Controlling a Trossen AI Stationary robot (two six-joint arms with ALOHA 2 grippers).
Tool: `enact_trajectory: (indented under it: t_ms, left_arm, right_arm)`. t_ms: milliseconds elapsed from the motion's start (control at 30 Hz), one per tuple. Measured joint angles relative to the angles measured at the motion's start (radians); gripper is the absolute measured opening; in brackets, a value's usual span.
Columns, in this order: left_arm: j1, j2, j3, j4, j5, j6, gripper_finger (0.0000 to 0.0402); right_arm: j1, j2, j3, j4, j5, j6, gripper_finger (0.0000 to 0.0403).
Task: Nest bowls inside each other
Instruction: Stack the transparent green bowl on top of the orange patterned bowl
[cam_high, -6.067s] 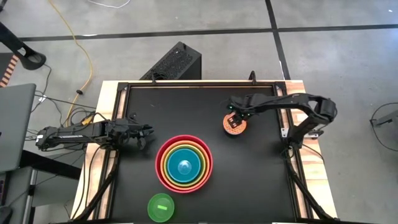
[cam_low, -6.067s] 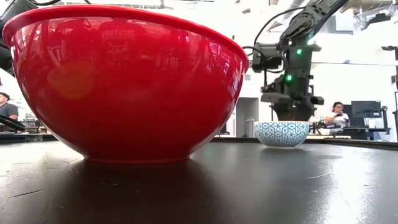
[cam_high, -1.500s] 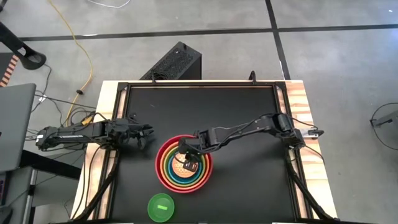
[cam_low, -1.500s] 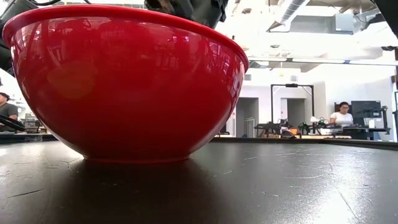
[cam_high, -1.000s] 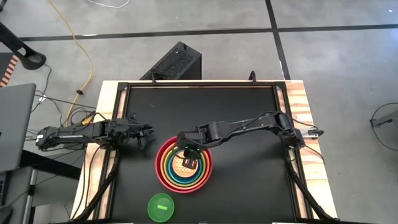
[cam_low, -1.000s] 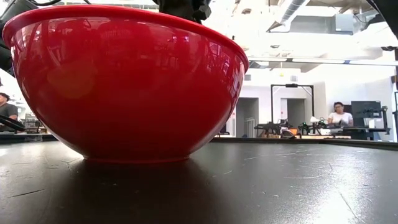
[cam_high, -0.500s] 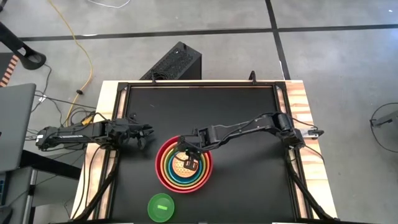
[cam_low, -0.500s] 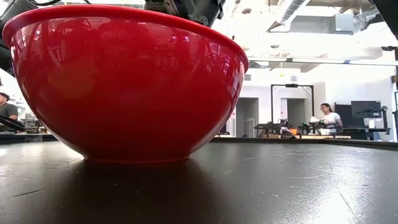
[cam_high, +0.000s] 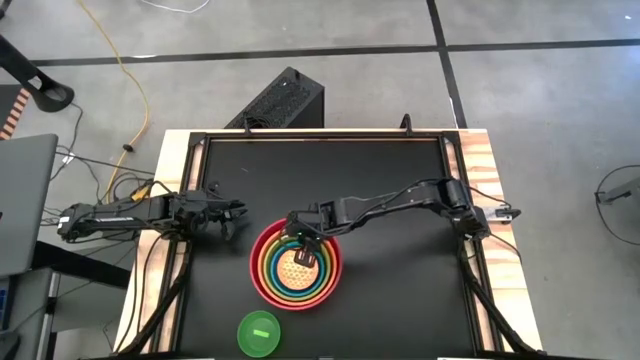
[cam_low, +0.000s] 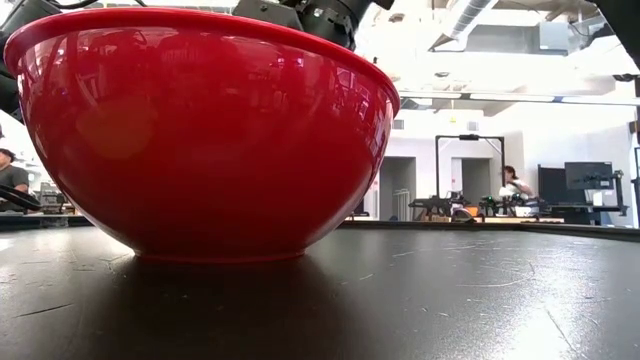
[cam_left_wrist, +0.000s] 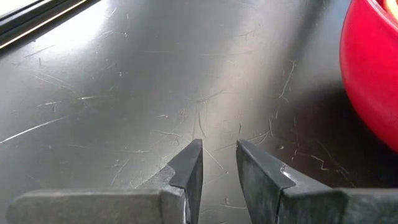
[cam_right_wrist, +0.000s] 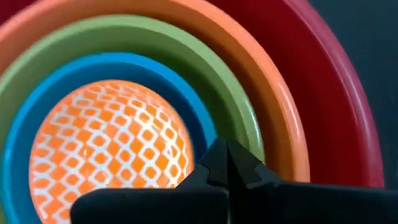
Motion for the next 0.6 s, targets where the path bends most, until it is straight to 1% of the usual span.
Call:
enact_trajectory:
  t_ms: [167, 333, 467, 600]
  left_arm:
    - [0.0, 0.0, 0.0, 0.0, 0.0, 0.0, 0.0087]
    - [0.0, 0.0, 0.0, 0.0, 0.0, 0.0, 0.0087]
    - [0.0, 0.0, 0.0, 0.0, 0.0, 0.0, 0.0087]
    - [0.0, 0.0, 0.0, 0.0, 0.0, 0.0, 0.0087]
  right_arm:
    - [0.014, -0.007, 0.058, -0.003, -0.035, -0.025, 0.0005]
    - [0.064, -0.007, 0.113, 0.012, -0.076, -0.125, 0.0005]
    - [0.123, -0.007, 0.119, 0.084, -0.079, -0.203, 0.0005]
    - [0.18, -0.004, 0.12, 0.164, -0.08, -0.238, 0.0004]
